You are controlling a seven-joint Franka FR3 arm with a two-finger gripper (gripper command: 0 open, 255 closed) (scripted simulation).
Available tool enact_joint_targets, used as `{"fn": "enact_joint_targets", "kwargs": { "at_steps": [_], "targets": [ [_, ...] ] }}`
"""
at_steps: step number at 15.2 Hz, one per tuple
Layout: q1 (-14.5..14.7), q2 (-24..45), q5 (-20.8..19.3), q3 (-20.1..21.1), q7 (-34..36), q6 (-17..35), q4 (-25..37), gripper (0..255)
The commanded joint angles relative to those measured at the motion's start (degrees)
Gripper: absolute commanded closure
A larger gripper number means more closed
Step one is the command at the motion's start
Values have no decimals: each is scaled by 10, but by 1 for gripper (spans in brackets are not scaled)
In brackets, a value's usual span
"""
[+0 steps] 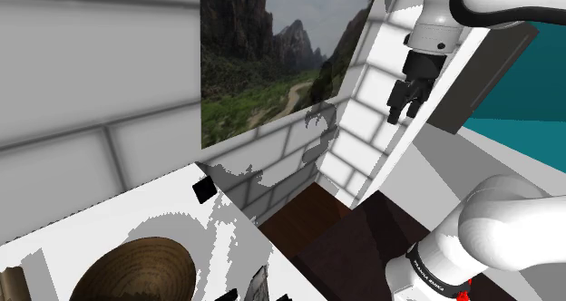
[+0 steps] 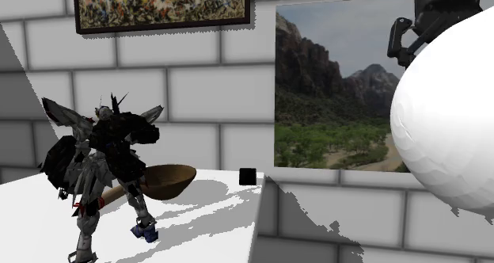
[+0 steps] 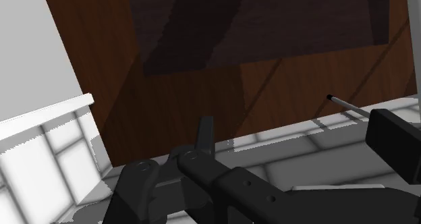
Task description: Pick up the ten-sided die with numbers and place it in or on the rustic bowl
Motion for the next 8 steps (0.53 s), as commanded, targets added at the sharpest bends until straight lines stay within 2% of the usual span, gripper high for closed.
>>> {"fn": "enact_joint_targets", "kwargs": {
  "at_steps": [1,8],
  "targets": [
    [0,0,0,0,0,0,0,0],
    [35,64,55,60,66,110,-30,0]
  ]
}}
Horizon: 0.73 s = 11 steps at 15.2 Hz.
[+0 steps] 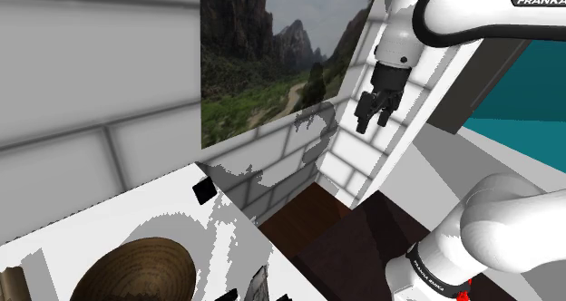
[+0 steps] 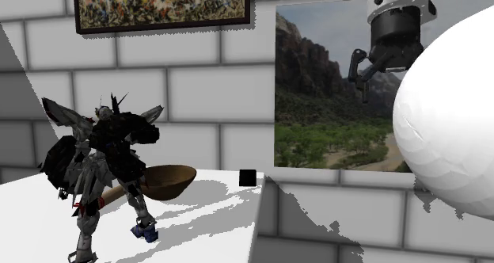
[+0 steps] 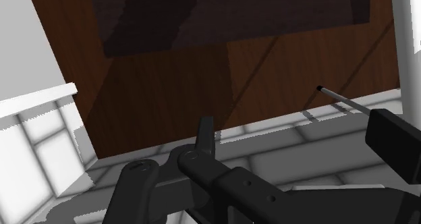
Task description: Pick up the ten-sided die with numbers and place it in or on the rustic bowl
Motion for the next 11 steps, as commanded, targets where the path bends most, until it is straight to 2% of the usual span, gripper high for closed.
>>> {"fn": "enact_joint_targets", "kwargs": {
  "at_steps": [1,11],
  "targets": [
    [11,20,16,19,21,33,-7,0],
    [50,176,57,104,108,189,22,0]
  ]
}}
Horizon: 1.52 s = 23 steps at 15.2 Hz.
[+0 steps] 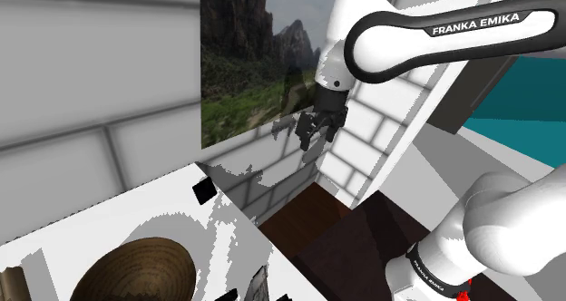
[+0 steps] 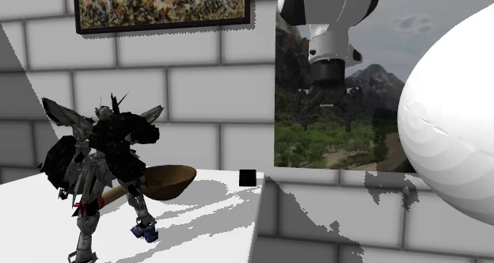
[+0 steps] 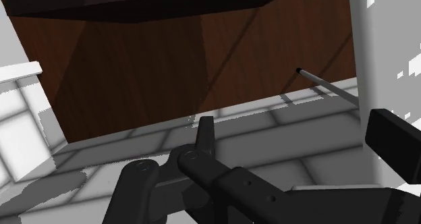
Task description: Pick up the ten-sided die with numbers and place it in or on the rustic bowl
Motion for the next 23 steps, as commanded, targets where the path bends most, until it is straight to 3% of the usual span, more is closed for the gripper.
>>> {"fn": "enact_joint_targets", "kwargs": {
  "at_steps": [1,6,12,23],
  "targets": [
    [6,33,4,16,18,32,8,0],
    [18,130,-6,53,68,96,54,0],
    [35,253,-49,86,137,152,133,0],
    [106,478,-156,88,253,183,338,0]
  ]
}}
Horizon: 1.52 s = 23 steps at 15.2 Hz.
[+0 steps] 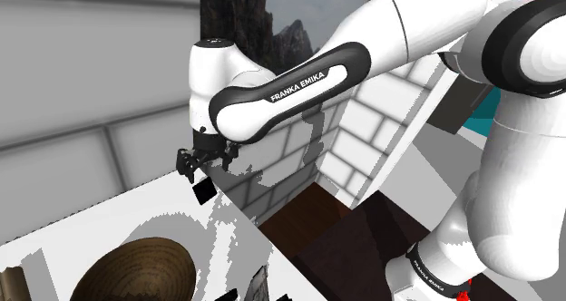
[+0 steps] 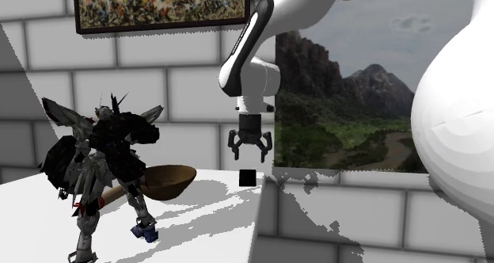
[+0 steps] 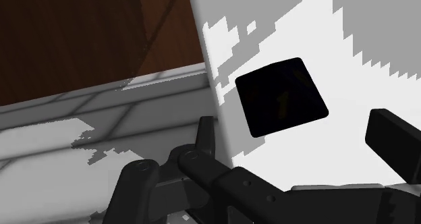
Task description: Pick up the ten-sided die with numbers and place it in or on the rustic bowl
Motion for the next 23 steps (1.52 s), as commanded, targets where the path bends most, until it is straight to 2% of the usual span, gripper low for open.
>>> {"fn": "enact_joint_targets", "kwargs": {
  "at_steps": [1,8,15,16,23],
  "targets": [
    [9,31,-12,-5,9,4,27,0],
    [15,63,-27,-13,18,42,20,0],
    [15,63,-27,-13,18,42,20,0],
    [15,63,-27,-13,18,42,20,255],
    [15,63,-26,-14,17,43,19,255]
  ]
}}
